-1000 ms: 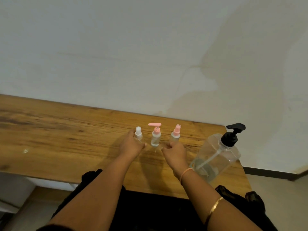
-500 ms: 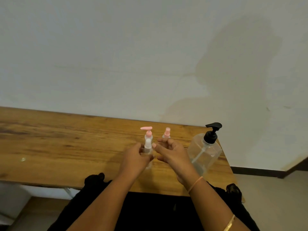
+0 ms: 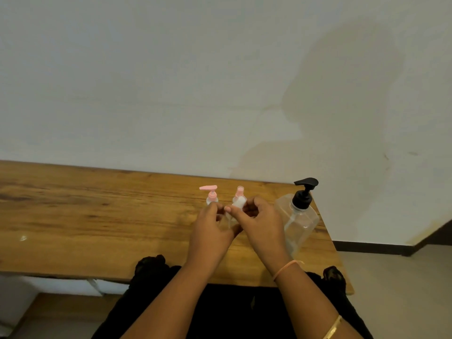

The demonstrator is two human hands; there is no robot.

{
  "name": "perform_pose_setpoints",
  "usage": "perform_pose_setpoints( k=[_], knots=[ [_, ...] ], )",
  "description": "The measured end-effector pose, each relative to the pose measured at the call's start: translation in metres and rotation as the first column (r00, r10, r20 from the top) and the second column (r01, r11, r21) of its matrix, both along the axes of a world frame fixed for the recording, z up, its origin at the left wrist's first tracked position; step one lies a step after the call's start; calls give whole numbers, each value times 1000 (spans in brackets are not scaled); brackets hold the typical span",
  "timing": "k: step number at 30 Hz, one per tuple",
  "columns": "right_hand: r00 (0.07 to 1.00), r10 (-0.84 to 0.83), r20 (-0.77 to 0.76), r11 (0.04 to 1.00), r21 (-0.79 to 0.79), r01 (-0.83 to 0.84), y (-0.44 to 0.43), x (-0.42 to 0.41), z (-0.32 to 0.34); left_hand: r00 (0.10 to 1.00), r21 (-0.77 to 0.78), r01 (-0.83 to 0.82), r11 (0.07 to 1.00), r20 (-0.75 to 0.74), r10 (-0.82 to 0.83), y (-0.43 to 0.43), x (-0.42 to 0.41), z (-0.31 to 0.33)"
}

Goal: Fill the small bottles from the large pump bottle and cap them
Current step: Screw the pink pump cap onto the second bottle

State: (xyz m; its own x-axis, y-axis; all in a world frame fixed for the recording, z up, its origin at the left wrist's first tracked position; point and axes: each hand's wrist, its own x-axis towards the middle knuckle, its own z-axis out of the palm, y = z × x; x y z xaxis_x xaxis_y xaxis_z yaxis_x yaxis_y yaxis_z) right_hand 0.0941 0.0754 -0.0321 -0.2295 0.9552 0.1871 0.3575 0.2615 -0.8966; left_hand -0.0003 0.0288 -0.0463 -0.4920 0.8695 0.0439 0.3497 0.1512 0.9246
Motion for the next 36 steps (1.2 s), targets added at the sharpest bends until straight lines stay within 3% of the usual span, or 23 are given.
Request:
perform_pose_setpoints(
  k=[8, 13, 20, 23, 27, 32, 36],
  knots=[
    [1000, 2, -26, 999, 36, -1, 10, 2, 5, 997, 34, 19, 999, 75, -22, 9, -2, 3],
    [998, 63, -22, 998, 15, -63, 13, 3, 7, 972, 53, 77, 996, 219, -87, 11, -7, 4],
    [923, 168, -346, 953, -181, -241, 9, 6, 8, 993, 33, 63, 997, 100, -67, 11, -6, 2],
    [948, 85, -306, 976, -165, -141, 8, 1, 4, 999, 21, 39, 999, 34, -40, 11, -5, 2],
    [950, 26, -313, 992, -113, -64, 11, -1, 1, 993, 41, 33, 999, 114, -37, 12, -6, 1],
    [835, 120, -537, 936, -218, -275, 12, 3, 3, 986, 71, 25, 997, 162, -36, 13, -10, 2],
    [938, 49, -344, 977, -180, -117, 11, 0, 4, 994, 36, 41, 999, 96, -45, 12, -8, 2]
  ],
)
